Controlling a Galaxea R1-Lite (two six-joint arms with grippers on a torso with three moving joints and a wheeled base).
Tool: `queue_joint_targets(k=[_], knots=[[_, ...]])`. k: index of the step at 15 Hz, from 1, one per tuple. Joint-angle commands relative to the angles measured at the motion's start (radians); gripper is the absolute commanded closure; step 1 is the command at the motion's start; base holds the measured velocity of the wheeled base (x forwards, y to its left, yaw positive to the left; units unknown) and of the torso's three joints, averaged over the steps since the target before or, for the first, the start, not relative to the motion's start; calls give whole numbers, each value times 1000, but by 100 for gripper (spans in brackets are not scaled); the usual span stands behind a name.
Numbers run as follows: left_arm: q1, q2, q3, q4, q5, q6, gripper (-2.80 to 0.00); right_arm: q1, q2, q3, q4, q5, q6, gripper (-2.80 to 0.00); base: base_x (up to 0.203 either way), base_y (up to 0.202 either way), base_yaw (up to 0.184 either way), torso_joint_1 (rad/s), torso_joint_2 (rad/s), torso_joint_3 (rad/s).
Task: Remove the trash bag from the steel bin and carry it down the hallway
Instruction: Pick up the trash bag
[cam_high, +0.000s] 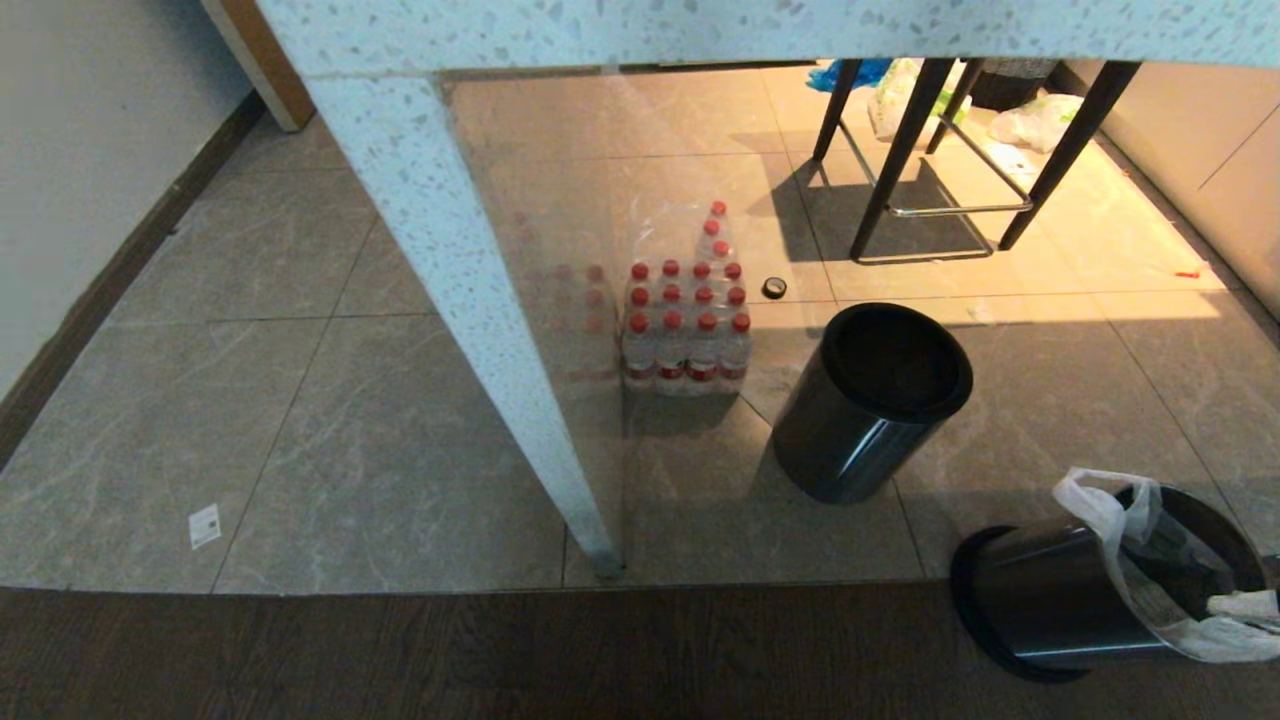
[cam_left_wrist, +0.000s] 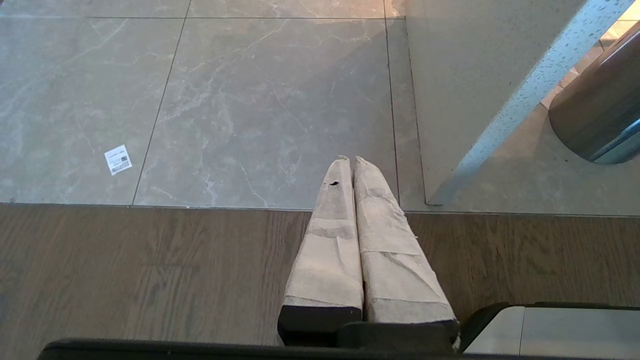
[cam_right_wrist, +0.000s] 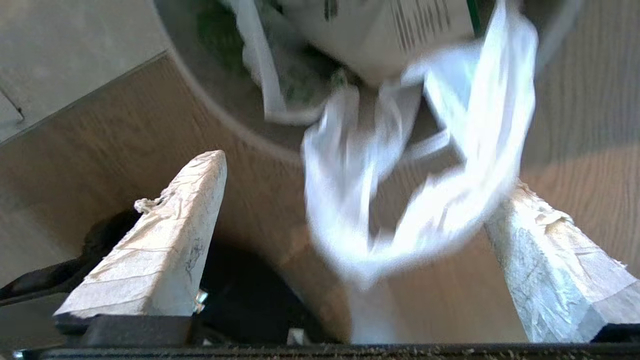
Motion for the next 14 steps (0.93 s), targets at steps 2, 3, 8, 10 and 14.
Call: queue_joint_targets(k=[2,3,8,10,14], knots=[[0,0,0,0,1,0,0,7,81,-51,-3,31,-5,-280,0,0,0,0,0,0],[0,0,0,0,1,0,0,8,88,-51,-3,35,-6,-280,0,0,0,0,0,0],[0,0,0,0,1,0,0,30,97,-34,-92,90,-11,-280,0,0,0,0,0,0],[0,0,0,0,1,0,0,37,88,-33,-89,103,-8,-280,0,0,0,0,0,0],[0,0,0,0,1,0,0,91,62,-5,-89,158,0,-280,0,0,0,0,0,0]])
